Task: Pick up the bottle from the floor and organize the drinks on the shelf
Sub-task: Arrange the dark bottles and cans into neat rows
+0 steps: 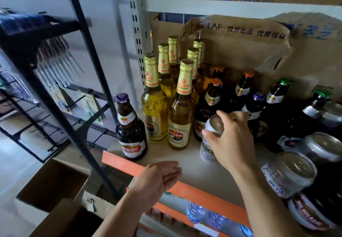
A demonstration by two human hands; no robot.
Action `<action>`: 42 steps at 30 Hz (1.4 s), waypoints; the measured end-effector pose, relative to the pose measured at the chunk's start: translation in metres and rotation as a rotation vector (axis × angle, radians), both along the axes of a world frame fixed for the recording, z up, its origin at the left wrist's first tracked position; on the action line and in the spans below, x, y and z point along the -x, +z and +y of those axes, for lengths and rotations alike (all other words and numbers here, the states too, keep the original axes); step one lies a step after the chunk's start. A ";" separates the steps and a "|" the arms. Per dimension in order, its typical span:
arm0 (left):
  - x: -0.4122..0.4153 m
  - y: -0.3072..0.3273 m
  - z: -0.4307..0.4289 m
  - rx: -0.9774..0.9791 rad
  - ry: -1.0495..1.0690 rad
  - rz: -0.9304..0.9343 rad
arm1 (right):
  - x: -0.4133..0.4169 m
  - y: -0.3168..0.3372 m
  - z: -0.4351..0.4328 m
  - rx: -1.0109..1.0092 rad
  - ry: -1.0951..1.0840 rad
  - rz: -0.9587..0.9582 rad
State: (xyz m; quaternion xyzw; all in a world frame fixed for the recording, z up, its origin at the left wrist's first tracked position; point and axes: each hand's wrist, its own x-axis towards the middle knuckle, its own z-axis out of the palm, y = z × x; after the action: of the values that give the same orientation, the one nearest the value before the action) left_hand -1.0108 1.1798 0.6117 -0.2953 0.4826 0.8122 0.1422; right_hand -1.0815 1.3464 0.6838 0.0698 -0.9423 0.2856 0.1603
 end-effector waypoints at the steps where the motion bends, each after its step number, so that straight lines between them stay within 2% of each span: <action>1: 0.002 -0.001 0.003 -0.002 -0.002 -0.003 | -0.002 -0.001 0.001 0.017 0.008 0.000; 6: 0.016 -0.004 0.024 -0.056 -0.005 -0.023 | -0.008 0.009 0.020 0.241 0.012 -0.046; 10: 0.023 -0.005 0.034 -0.137 -0.050 0.042 | -0.014 0.024 0.032 0.369 0.017 -0.089; 14: 0.025 -0.008 0.039 -0.171 -0.123 0.079 | -0.017 0.035 0.048 0.328 0.002 -0.056; 23: 0.034 -0.016 0.064 -0.147 -0.209 0.038 | -0.016 0.053 0.062 0.001 -0.001 -0.084; 35: 0.054 -0.009 0.116 -0.100 -0.288 0.044 | -0.006 0.059 0.085 -0.173 -0.104 -0.074; 42: 0.061 -0.012 0.133 0.088 -0.349 0.045 | -0.003 0.052 0.097 -0.216 -0.121 -0.095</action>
State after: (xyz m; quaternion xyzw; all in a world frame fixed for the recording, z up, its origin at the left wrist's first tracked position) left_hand -1.0715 1.3128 0.6000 -0.1947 0.5646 0.7597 0.2573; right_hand -1.0785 1.4433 0.7362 0.0162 -0.9765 0.1755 0.1239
